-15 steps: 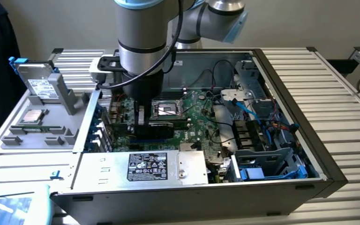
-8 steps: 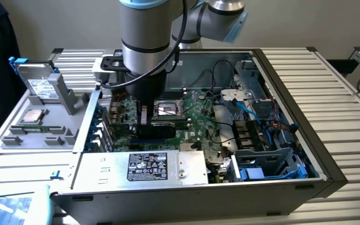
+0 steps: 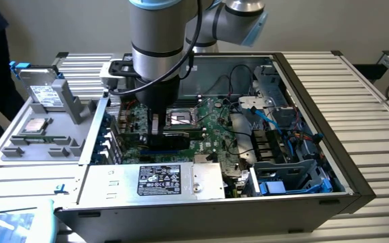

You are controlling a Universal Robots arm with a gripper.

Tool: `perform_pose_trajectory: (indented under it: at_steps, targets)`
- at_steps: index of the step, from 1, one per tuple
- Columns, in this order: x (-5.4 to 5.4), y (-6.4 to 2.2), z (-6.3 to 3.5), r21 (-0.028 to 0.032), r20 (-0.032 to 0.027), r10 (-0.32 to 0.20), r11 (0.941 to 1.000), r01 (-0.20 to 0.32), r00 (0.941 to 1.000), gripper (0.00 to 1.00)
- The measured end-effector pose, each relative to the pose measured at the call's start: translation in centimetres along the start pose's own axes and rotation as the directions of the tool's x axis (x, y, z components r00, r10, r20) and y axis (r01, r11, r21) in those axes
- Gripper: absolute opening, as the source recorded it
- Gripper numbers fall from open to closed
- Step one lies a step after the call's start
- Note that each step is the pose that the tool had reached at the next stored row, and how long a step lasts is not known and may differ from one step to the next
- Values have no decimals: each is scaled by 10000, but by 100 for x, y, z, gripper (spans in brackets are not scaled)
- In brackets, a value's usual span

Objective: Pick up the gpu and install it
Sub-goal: 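Insert the gpu into the slot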

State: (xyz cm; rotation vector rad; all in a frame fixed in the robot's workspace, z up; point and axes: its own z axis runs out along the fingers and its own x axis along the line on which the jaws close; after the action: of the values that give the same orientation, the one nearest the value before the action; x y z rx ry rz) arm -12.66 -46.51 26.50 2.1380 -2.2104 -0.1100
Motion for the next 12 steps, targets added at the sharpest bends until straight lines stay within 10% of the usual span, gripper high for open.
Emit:
perform_pose_trajectory:
  at_steps: [12]
  targets:
    - [0, 0, 0, -66, 31, 138, 9999, -138, 9999, 27]
